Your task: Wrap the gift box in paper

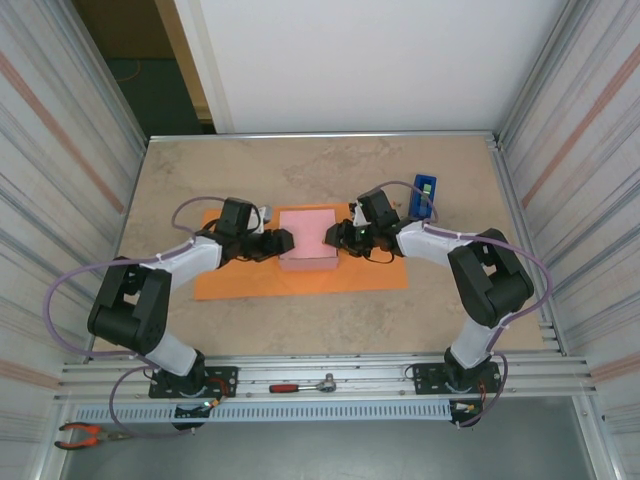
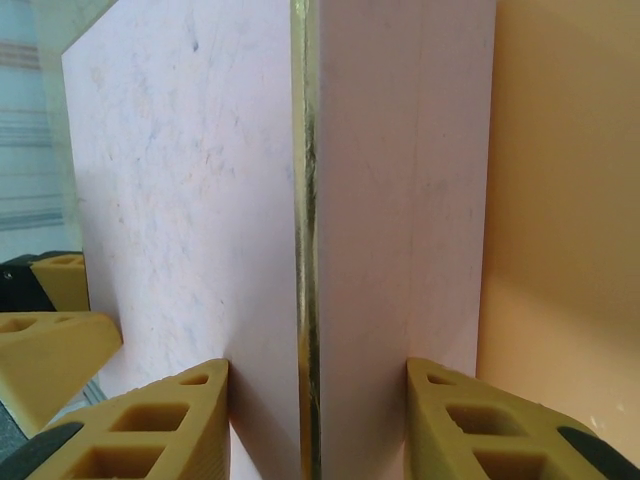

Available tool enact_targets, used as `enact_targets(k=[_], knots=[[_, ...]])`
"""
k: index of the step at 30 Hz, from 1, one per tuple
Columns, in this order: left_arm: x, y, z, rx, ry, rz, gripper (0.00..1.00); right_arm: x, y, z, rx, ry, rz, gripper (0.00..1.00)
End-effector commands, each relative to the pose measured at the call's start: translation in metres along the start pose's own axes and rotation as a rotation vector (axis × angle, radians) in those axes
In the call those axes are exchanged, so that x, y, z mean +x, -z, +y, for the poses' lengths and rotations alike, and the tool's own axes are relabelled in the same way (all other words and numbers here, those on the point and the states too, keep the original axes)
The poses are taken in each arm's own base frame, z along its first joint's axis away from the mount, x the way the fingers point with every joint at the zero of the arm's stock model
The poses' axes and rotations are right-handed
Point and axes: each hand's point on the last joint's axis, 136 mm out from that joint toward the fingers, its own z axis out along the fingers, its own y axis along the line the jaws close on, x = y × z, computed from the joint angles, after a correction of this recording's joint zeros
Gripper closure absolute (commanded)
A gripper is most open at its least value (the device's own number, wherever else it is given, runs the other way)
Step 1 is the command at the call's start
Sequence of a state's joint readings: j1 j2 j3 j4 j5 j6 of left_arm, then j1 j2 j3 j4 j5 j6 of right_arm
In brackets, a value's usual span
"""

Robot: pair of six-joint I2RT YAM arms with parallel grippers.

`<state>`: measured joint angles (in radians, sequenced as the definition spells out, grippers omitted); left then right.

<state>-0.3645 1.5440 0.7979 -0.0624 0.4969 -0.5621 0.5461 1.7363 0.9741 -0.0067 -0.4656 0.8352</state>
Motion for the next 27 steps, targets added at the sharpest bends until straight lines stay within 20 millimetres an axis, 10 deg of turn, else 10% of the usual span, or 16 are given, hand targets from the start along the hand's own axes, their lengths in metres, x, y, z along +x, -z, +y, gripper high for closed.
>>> enact_targets(k=[1,27], knots=[[0.0,0.002,-0.014,0.048,-0.04,-0.011,0.43,0.004,-0.004,0.002,-0.007,-0.001,0.005,0.65],[-0.009,-0.013,-0.006,0.018,-0.051,-0.003,0.43,0.0,-0.011,-0.008,0.01,-0.016,0.009,0.65]])
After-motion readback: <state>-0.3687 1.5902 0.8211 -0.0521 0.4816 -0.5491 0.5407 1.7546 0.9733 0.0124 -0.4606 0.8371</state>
